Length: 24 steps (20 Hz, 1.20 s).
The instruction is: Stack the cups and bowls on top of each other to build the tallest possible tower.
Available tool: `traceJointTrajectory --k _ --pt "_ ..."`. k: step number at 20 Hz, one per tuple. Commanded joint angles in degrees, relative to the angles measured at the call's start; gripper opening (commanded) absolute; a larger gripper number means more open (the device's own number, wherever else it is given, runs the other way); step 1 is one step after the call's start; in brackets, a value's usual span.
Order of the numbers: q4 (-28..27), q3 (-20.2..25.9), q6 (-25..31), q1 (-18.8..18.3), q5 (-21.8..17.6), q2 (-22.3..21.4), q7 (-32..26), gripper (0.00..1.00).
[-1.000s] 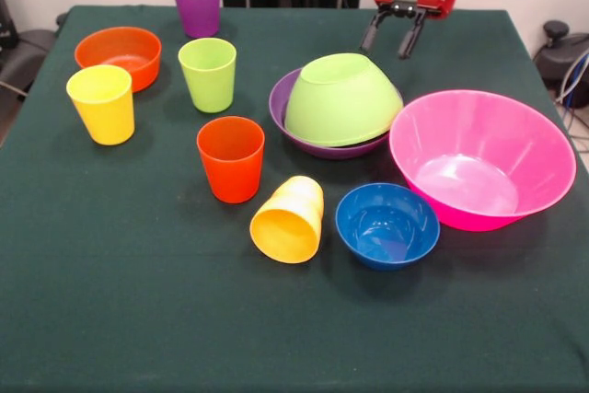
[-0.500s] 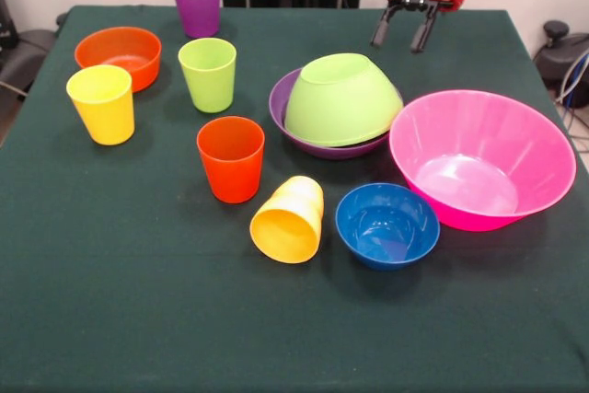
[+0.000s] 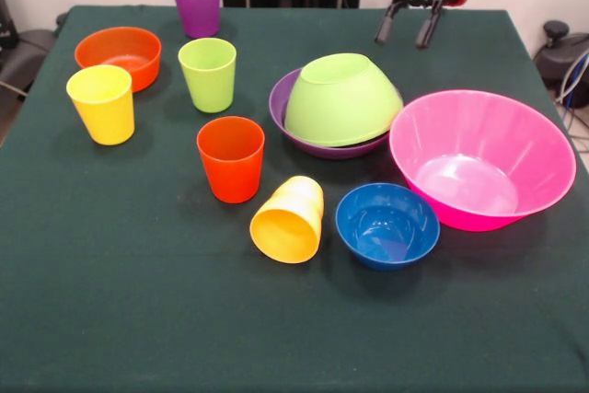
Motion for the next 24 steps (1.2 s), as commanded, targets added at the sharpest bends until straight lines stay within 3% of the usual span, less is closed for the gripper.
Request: traceJointTrajectory --k 1,6,12,20,24 --pt "-6.6 5.0 0.4 -2.8 0.0 3.4 -2.6 1.0" --pt "-7.3 5.0 -2.4 -4.1 -0.8 2.8 -1.5 1.0" --pt "-8.2 4.8 -3.7 -3.1 4.2 4.8 -1.7 1.0" --pt "-8.3 4.9 -1.9 -2.8 5.4 3.4 -2.2 1.0" --pt "-9.4 5.2 -4.6 -3.4 6.0 4.5 -1.7 1.0"
